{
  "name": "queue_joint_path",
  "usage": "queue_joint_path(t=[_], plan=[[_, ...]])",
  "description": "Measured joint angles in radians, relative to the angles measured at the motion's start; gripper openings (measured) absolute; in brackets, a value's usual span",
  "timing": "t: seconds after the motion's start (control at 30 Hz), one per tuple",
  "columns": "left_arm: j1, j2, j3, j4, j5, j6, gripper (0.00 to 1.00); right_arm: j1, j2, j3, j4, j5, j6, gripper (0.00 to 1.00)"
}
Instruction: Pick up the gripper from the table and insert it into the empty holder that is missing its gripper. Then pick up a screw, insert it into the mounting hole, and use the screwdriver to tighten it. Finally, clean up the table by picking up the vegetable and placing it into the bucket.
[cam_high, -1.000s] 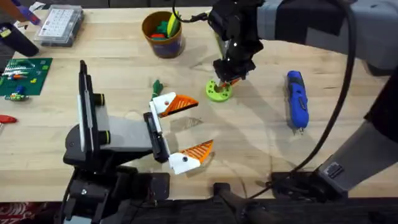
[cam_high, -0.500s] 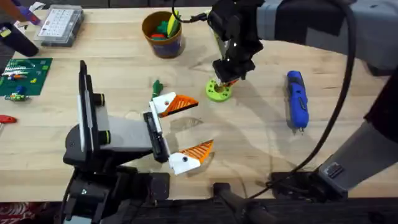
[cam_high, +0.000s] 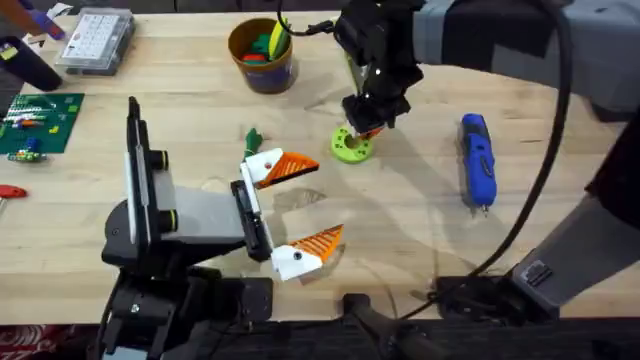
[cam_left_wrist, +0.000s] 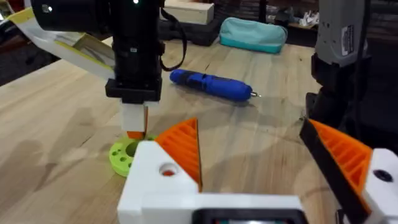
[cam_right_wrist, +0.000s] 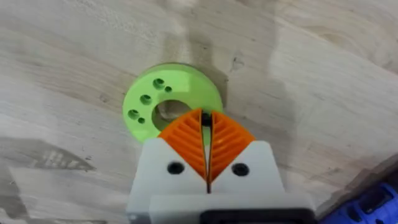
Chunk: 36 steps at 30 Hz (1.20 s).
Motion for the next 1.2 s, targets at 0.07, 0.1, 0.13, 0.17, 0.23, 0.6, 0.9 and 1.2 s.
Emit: queue_joint_path(t=[0.07, 0.1, 0.13, 0.17, 0.23, 0.6, 0.9, 1.2], plan=[[0.0, 0.0, 0.0, 0.0, 0.0, 0.0, 0.993, 0.0, 0.0, 0.0, 0.0, 0.0, 0.0, 0.004], [0.0, 0.0, 0.0, 0.0, 0.0, 0.0, 0.993, 0.0, 0.0, 0.0, 0.0, 0.0, 0.0, 0.004], [0.0, 0.0, 0.0, 0.0, 0.0, 0.0, 0.993, 0.0, 0.0, 0.0, 0.0, 0.0, 0.0, 0.004], [0.0, 0.0, 0.0, 0.0, 0.0, 0.0, 0.993, 0.0, 0.0, 0.0, 0.0, 0.0, 0.0, 0.004], [0.0, 0.0, 0.0, 0.0, 0.0, 0.0, 0.993, 0.0, 0.0, 0.0, 0.0, 0.0, 0.0, 0.004], [0.0, 0.0, 0.0, 0.0, 0.0, 0.0, 0.993, 0.0, -0.012, 0.0, -0.021, 0.0, 0.0, 0.004], [0.0, 0.0, 0.0, 0.0, 0.0, 0.0, 0.993, 0.0, -0.101, 0.061, -0.13, 0.0, 0.0, 0.004], [0.0, 0.0, 0.0, 0.0, 0.0, 0.0, 0.993, 0.001, -0.103, 0.264, -0.311, 0.0, -0.009, 0.004]])
